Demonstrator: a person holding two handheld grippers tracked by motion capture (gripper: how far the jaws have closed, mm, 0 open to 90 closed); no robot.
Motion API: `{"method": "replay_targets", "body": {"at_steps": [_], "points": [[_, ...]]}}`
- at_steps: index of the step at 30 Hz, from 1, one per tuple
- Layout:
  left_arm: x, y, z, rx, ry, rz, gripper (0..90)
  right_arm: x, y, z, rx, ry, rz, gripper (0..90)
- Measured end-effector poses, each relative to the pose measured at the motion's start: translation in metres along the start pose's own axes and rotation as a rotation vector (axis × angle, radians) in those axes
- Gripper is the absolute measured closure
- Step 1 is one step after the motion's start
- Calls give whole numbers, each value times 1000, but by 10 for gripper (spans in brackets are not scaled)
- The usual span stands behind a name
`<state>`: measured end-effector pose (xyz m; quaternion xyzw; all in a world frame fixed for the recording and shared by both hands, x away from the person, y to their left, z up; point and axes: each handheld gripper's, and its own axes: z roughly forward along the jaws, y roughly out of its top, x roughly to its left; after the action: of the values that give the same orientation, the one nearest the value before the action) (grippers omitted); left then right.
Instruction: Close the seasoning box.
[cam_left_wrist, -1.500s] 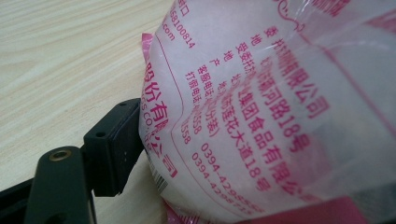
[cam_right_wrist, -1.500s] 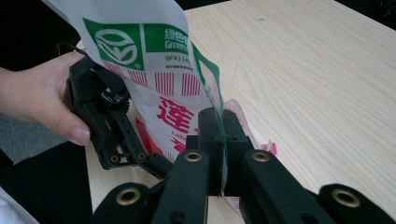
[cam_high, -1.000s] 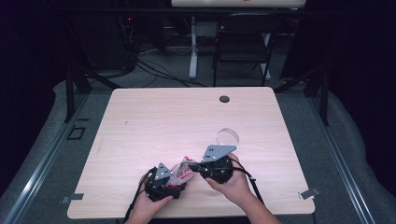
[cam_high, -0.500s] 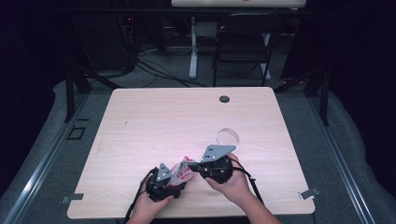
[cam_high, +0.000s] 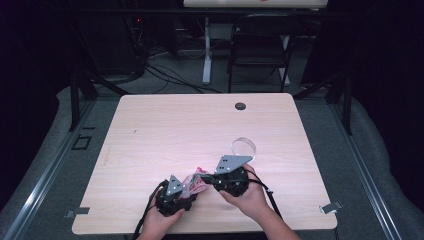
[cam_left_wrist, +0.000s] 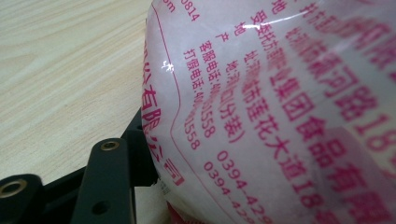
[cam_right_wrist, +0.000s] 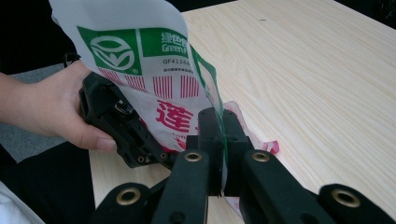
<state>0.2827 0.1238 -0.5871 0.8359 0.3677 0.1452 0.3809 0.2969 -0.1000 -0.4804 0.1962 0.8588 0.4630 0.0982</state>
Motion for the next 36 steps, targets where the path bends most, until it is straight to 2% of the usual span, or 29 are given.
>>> {"method": "replay_targets", "body": {"at_steps": [13,16,27,36], "points": [[1,0,-1,-12,-1,13,503,0,1,0,-1,1,2,900],[0,0,-1,-18,-4,4,513,0,1,-1,-1,0,0,900],[1,1,-1,-25,-20,15,538,0,1,-2,-11,3,0,900],[-1,2,0,-27,-3,10,525,-1,-1,-3,-20,3,4,900]]}}
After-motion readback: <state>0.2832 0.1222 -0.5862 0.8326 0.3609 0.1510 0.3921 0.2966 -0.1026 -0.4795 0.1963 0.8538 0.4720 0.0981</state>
